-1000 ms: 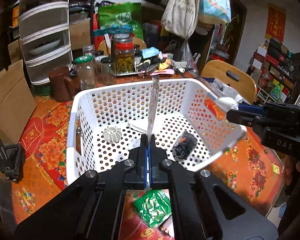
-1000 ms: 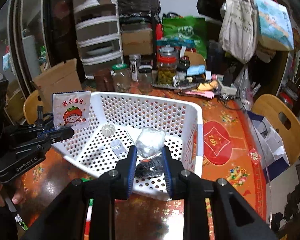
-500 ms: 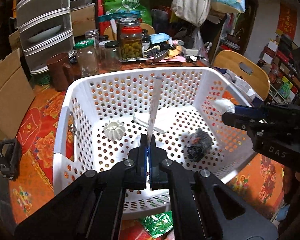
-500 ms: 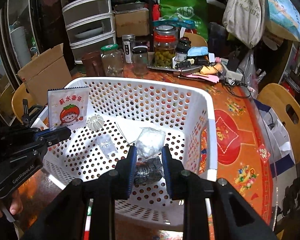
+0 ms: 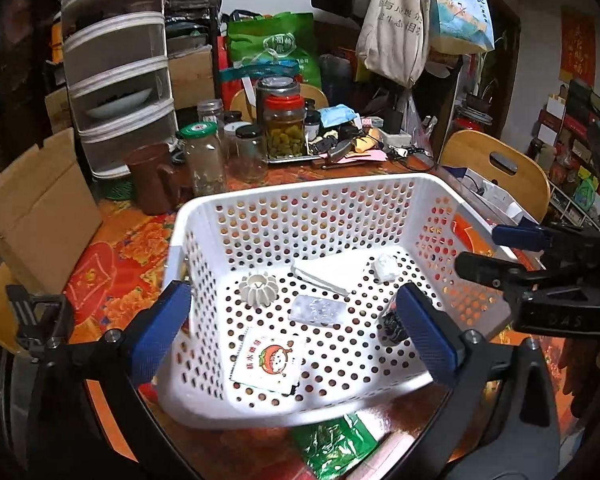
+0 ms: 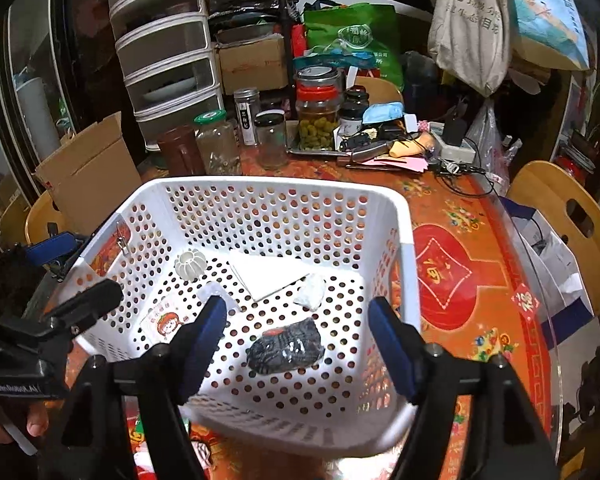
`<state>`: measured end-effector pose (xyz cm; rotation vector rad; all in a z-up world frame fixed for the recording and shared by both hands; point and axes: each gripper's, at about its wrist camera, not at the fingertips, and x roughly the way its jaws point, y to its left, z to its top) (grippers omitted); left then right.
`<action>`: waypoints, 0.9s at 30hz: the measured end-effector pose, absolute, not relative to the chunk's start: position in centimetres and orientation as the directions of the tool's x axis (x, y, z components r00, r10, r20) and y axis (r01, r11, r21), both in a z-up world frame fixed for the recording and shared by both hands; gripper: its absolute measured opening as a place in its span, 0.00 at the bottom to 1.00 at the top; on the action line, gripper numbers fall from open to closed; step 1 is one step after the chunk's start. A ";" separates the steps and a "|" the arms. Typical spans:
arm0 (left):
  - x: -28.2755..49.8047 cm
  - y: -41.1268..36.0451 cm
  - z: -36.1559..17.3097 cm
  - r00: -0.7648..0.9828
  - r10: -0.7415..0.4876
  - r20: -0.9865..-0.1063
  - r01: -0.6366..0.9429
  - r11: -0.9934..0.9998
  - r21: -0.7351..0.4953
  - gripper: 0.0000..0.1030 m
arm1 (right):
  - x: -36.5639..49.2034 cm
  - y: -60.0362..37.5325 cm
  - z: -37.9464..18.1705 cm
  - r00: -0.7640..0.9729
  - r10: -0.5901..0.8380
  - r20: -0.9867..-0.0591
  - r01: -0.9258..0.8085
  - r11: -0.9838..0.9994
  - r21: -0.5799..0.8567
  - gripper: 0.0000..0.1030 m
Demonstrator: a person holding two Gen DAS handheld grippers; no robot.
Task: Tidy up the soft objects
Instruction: 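Grasp the green foil packet with the left gripper while the right gripper grasps the rolled white towel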
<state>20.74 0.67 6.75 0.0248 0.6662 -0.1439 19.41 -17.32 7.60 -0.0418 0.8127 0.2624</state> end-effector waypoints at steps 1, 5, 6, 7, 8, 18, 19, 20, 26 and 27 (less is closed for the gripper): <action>20.2 0.8 7.0 0.778 -0.126 -0.615 0.143 0.989 -0.022 0.99 | 18.8 -17.5 7.8 0.665 0.217 -0.715 -0.247 0.967 0.064 0.71; 16.5 2.3 7.7 0.780 -0.120 -0.615 0.134 0.991 -0.024 0.99 | 14.1 -18.8 9.3 0.722 0.217 -0.657 -0.230 0.971 0.069 0.72; 14.8 3.0 7.7 0.779 -0.121 -0.615 0.129 0.991 -0.032 0.99 | 12.3 -19.3 9.5 0.740 0.226 -0.634 -0.229 0.970 0.078 0.77; 13.4 3.7 7.7 0.779 -0.124 -0.615 0.126 0.991 -0.041 0.99 | 11.0 -19.5 9.5 0.751 0.228 -0.619 -0.225 0.971 0.083 0.86; 11.7 4.5 7.4 0.777 -0.132 -0.615 0.120 0.991 -0.061 1.00 | 9.2 -19.7 9.3 0.766 0.229 -0.601 -0.223 0.971 0.087 0.89; 8.8 8.3 -2.5 0.626 -0.192 -0.756 0.037 0.975 -0.217 1.00 | 4.5 -13.6 -1.7 0.590 0.322 -0.740 -0.331 0.933 0.141 0.94; 8.9 8.4 -3.0 0.622 -0.199 -0.757 0.034 0.973 -0.228 1.00 | 4.7 -13.0 -2.4 0.572 0.324 -0.753 -0.340 0.930 0.141 0.94; 8.8 8.7 -3.4 0.623 -0.198 -0.757 0.027 0.972 -0.232 1.00 | 5.0 -12.2 -3.0 0.556 0.326 -0.765 -0.351 0.926 0.139 0.94; 8.6 9.4 -4.1 0.627 -0.195 -0.754 0.017 0.971 -0.237 1.00 | 6.1 -9.8 -3.8 0.532 0.339 -0.776 -0.380 0.914 0.139 0.94; 8.6 9.5 -4.3 0.627 -0.194 -0.755 0.014 0.971 -0.238 1.00 | 6.3 -9.5 -3.9 0.528 0.338 -0.779 -0.383 0.914 0.137 0.94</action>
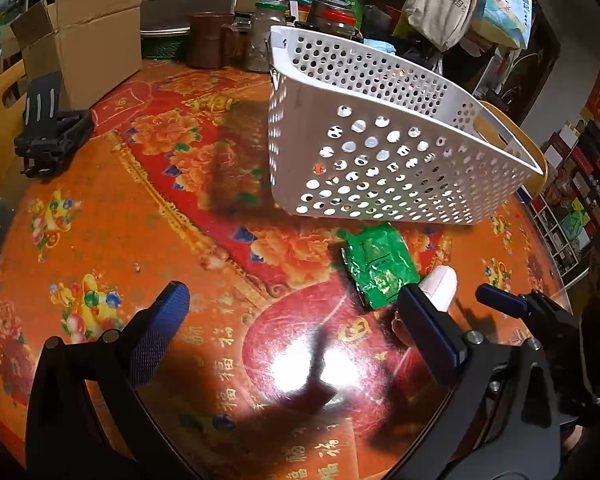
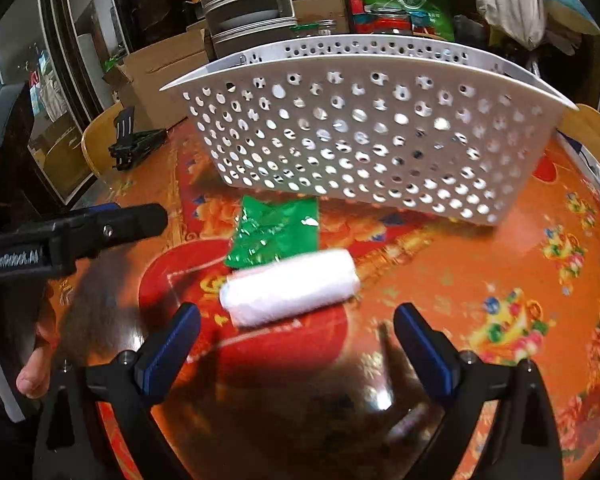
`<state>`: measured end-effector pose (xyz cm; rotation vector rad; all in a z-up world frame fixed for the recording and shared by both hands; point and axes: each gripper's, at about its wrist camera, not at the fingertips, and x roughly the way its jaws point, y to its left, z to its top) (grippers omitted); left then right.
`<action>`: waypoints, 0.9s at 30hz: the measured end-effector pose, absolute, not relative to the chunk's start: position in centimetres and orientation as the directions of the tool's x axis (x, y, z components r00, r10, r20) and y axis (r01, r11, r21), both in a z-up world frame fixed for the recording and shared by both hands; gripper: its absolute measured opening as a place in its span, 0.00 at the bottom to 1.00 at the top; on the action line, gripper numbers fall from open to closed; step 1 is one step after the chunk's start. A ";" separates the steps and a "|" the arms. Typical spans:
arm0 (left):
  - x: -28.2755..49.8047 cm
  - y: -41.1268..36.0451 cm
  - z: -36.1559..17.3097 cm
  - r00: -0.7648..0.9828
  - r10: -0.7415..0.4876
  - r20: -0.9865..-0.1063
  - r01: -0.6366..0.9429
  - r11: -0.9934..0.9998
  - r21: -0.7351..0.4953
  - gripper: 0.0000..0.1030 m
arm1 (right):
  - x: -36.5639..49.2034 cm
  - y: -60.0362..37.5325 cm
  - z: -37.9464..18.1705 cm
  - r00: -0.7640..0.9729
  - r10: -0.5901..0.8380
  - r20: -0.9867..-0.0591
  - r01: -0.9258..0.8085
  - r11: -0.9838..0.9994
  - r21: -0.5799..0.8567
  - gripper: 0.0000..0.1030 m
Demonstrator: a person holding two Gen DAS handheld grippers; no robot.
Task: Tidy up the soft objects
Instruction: 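Grasp the green foil packet with the left gripper while the right gripper grasps the rolled white towel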
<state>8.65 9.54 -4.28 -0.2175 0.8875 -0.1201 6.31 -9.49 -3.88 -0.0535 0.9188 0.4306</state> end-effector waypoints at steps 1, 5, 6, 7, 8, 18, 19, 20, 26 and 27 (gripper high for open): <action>9.0 9.6 -4.4 0.624 -0.197 -0.757 0.013 0.970 -0.241 1.00 | 6.7 -9.1 -4.0 0.525 0.334 -0.783 -0.384 0.914 0.132 0.94; 9.9 9.4 -4.7 0.615 -0.203 -0.762 0.016 0.969 -0.246 1.00 | 7.8 -8.3 -4.6 0.511 0.315 -0.799 -0.383 0.917 0.116 0.94; 10.1 9.3 -4.8 0.613 -0.204 -0.763 0.017 0.969 -0.246 1.00 | 7.9 -8.3 -4.8 0.511 0.313 -0.801 -0.382 0.917 0.115 0.94; 10.2 9.2 -4.9 0.612 -0.206 -0.764 0.018 0.969 -0.246 1.00 | 8.1 -8.4 -4.9 0.511 0.312 -0.801 -0.383 0.917 0.113 0.93; 10.3 9.1 -5.0 0.609 -0.207 -0.765 0.019 0.969 -0.247 1.00 | 8.1 -8.3 -4.9 0.511 0.309 -0.802 -0.386 0.916 0.107 0.91; 11.5 7.1 -5.7 0.591 -0.214 -0.778 0.036 0.970 -0.239 1.00 | 7.4 -8.5 -4.9 0.541 0.294 -0.788 -0.412 0.910 0.057 0.72; 11.7 6.8 -5.8 0.588 -0.214 -0.780 0.040 0.971 -0.237 1.00 | 7.2 -9.1 -4.8 0.550 0.286 -0.785 -0.402 0.914 0.052 0.72; 11.8 6.3 -5.9 0.586 -0.217 -0.781 0.047 0.971 -0.234 1.00 | 7.0 -9.8 -4.8 0.554 0.279 -0.784 -0.392 0.919 0.050 0.72; 13.1 2.5 -6.8 0.563 -0.220 -0.797 0.083 0.974 -0.211 1.00 | 6.0 -13.9 -4.3 0.579 0.252 -0.775 -0.330 0.942 0.060 0.71; 13.3 1.9 -6.9 0.563 -0.214 -0.799 0.084 0.976 -0.202 1.00 | 5.9 -14.6 -4.2 0.584 0.244 -0.774 -0.318 0.946 0.058 0.71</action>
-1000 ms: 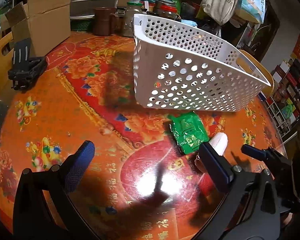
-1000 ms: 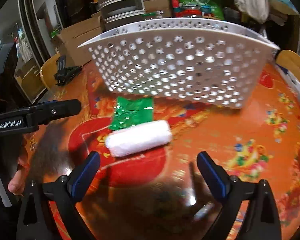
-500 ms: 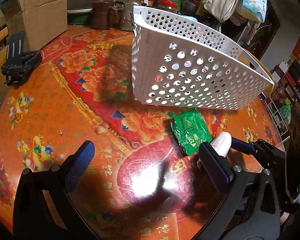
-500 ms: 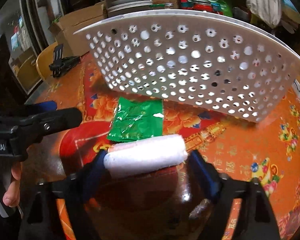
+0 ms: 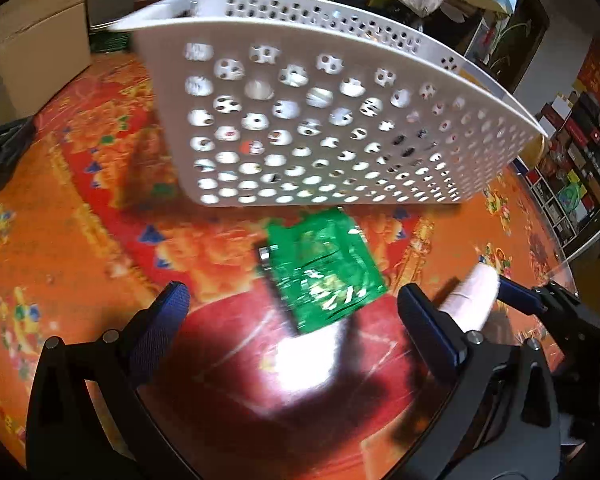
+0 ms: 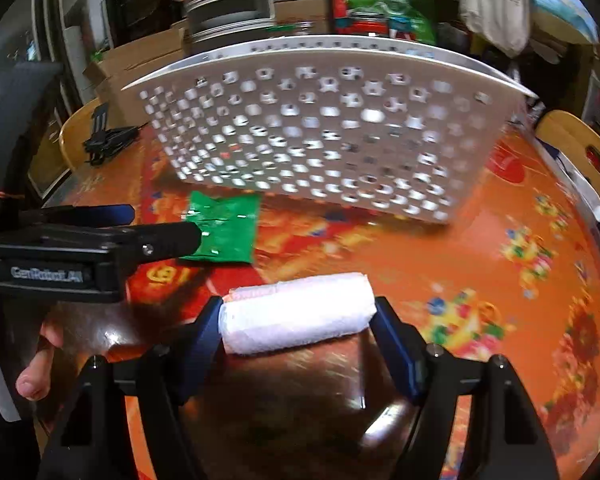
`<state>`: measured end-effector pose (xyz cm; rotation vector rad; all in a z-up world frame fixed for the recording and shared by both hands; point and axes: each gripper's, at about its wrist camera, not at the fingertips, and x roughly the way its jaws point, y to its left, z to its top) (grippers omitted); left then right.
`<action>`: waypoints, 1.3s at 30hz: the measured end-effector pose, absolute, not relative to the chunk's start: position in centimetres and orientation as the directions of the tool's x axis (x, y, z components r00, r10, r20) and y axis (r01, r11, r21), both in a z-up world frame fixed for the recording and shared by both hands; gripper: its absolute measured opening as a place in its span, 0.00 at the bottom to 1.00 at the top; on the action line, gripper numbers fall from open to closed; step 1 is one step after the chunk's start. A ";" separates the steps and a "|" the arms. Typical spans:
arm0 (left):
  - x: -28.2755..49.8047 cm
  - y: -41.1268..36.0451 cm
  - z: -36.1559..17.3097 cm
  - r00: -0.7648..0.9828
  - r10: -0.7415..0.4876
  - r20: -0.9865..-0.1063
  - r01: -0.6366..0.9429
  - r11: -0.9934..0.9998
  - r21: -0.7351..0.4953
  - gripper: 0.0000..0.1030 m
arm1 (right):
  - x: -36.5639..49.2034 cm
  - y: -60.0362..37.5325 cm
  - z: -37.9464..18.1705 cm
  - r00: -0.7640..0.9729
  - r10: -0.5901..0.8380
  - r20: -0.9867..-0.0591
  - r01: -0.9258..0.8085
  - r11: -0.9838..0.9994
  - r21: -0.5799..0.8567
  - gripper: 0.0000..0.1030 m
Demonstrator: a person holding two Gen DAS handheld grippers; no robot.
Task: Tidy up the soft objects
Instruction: 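Grasp the green foil packet with the left gripper while the right gripper grasps the rolled white towel, then carry the green packet with the left gripper while the right gripper carries the towel over the basket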
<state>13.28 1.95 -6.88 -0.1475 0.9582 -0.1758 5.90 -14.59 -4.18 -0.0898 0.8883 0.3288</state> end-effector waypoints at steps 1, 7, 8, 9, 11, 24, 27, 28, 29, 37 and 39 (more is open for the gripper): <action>13.5 1.4 -7.0 0.562 -0.202 -0.802 0.082 0.979 -0.189 1.00 | 5.8 -15.2 -4.1 0.590 0.236 -0.772 -0.309 0.950 0.054 0.71; 14.6 -1.3 -8.0 0.556 -0.133 -0.820 0.063 0.991 -0.118 1.00 | 5.4 -17.7 -3.8 0.599 0.246 -0.762 -0.280 0.956 0.089 0.71; 14.7 -1.5 -8.0 0.559 -0.126 -0.819 0.060 0.992 -0.111 1.00 | 5.3 -18.0 -3.8 0.599 0.251 -0.761 -0.280 0.955 0.095 0.71; 14.8 -1.8 -8.0 0.560 -0.121 -0.820 0.058 0.993 -0.106 1.00 | 5.2 -18.1 -3.8 0.599 0.251 -0.760 -0.280 0.955 0.095 0.71; 14.9 -2.3 -8.0 0.564 -0.103 -0.820 0.053 0.995 -0.088 1.00 | 5.1 -18.3 -3.7 0.601 0.255 -0.757 -0.281 0.955 0.098 0.71; 13.4 -7.5 -6.6 0.617 -0.055 -0.785 0.094 0.996 0.004 0.51 | 4.5 -18.7 -2.9 0.620 0.265 -0.739 -0.271 0.956 0.115 0.71; 12.5 -8.1 -6.0 0.625 -0.091 -0.775 0.112 0.993 -0.025 0.44 | 4.4 -18.9 -2.6 0.625 0.265 -0.734 -0.267 0.956 0.119 0.71; 12.1 -7.9 -5.8 0.627 -0.097 -0.773 0.116 0.993 -0.030 0.43 | 4.3 -18.9 -2.5 0.625 0.266 -0.733 -0.267 0.956 0.120 0.71; 11.8 -7.8 -5.7 0.632 -0.102 -0.768 0.119 0.992 -0.034 0.42 | 4.2 -18.9 -2.4 0.627 0.266 -0.732 -0.268 0.956 0.119 0.71; 9.2 -6.0 -5.4 0.661 -0.148 -0.735 0.132 0.988 -0.081 0.33 | 3.7 -18.3 -1.9 0.632 0.266 -0.728 -0.274 0.955 0.111 0.71; 8.3 -4.6 -5.1 0.674 -0.149 -0.724 0.130 0.988 -0.083 0.31 | 3.6 -18.1 -1.8 0.633 0.265 -0.727 -0.274 0.955 0.109 0.71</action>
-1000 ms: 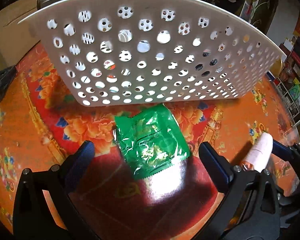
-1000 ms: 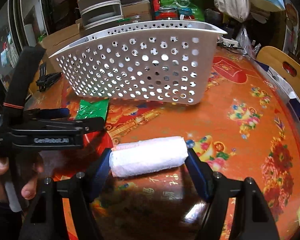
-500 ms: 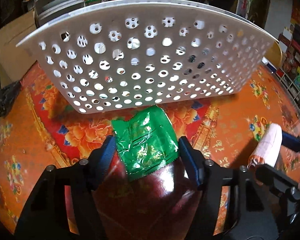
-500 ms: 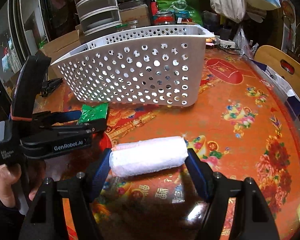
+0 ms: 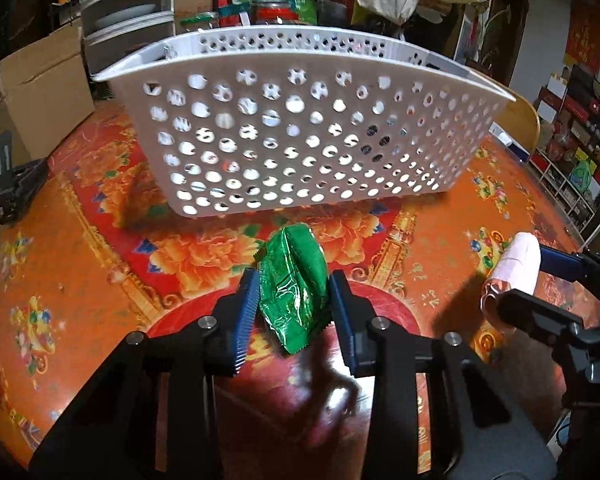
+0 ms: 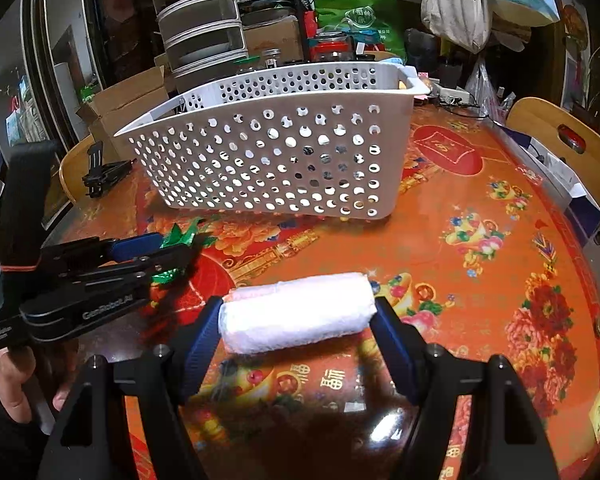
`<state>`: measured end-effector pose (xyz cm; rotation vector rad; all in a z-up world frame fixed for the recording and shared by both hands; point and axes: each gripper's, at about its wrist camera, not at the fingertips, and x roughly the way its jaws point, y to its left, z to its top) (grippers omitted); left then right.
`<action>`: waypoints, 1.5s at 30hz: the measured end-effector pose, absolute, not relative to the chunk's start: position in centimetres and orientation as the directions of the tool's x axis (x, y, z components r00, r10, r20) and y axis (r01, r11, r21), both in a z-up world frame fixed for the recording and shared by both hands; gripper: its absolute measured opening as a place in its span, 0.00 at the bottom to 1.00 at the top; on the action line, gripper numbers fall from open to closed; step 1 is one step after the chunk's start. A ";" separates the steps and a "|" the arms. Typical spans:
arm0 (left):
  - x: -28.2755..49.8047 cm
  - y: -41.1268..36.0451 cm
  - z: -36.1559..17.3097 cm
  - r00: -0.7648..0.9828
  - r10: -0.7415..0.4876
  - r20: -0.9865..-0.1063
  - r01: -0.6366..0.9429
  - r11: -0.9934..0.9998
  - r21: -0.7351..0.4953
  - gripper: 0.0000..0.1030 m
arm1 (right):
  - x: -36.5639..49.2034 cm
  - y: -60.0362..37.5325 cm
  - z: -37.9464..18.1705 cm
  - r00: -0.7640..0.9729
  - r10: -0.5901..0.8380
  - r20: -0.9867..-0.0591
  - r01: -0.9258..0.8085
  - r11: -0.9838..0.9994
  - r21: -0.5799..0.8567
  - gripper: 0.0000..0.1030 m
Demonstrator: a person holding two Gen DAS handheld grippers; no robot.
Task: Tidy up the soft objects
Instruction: 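Carry the green packet with the left gripper while the right gripper carries the towel over the basket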
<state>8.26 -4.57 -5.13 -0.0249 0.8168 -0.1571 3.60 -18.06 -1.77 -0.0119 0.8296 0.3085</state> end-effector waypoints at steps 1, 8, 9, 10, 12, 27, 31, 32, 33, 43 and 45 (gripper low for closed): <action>7.9 -3.6 -5.2 0.674 -0.154 -0.723 0.132 0.987 -0.087 0.31 | 3.6 -18.0 -1.7 0.634 0.266 -0.727 -0.275 0.955 0.109 0.71; 7.0 -0.7 -5.2 0.694 -0.183 -0.696 0.140 0.983 -0.119 0.21 | 3.1 -16.8 -1.0 0.640 0.272 -0.718 -0.295 0.951 0.098 0.71; 7.0 -0.5 -5.2 0.699 -0.181 -0.692 0.139 0.983 -0.116 0.21 | 3.1 -16.6 -0.9 0.640 0.274 -0.718 -0.297 0.950 0.097 0.71; 6.9 -0.5 -5.2 0.697 -0.176 -0.695 0.140 0.984 -0.109 0.20 | 3.1 -16.5 -0.9 0.639 0.273 -0.719 -0.298 0.950 0.096 0.71; 6.8 -0.3 -5.4 0.692 -0.181 -0.699 0.140 0.983 -0.116 0.19 | 3.1 -16.3 -0.9 0.638 0.272 -0.720 -0.299 0.950 0.094 0.71; 4.8 0.2 -2.8 0.747 -0.194 -0.636 0.164 0.981 -0.107 0.15 | 2.6 -16.2 0.5 0.657 0.285 -0.698 -0.306 0.947 0.099 0.71; 4.1 0.2 -1.2 0.765 -0.198 -0.613 0.172 0.980 -0.102 0.15 | 2.4 -16.3 1.7 0.676 0.286 -0.679 -0.308 0.947 0.092 0.71; 3.9 0.2 -0.9 0.769 -0.198 -0.608 0.173 0.980 -0.101 0.15 | 2.3 -16.4 2.1 0.681 0.287 -0.673 -0.311 0.946 0.090 0.71; 3.8 0.3 -0.4 0.774 -0.198 -0.602 0.173 0.980 -0.100 0.15 | 2.3 -16.4 2.4 0.686 0.289 -0.668 -0.313 0.946 0.088 0.71; 1.8 0.7 4.3 0.817 -0.215 -0.535 0.194 0.976 -0.097 0.15 | 2.3 -16.4 6.6 0.733 0.293 -0.614 -0.328 0.943 0.060 0.71; 1.7 0.8 5.0 0.821 -0.221 -0.527 0.199 0.975 -0.099 0.15 | 2.4 -16.4 7.3 0.743 0.288 -0.604 -0.325 0.944 0.051 0.71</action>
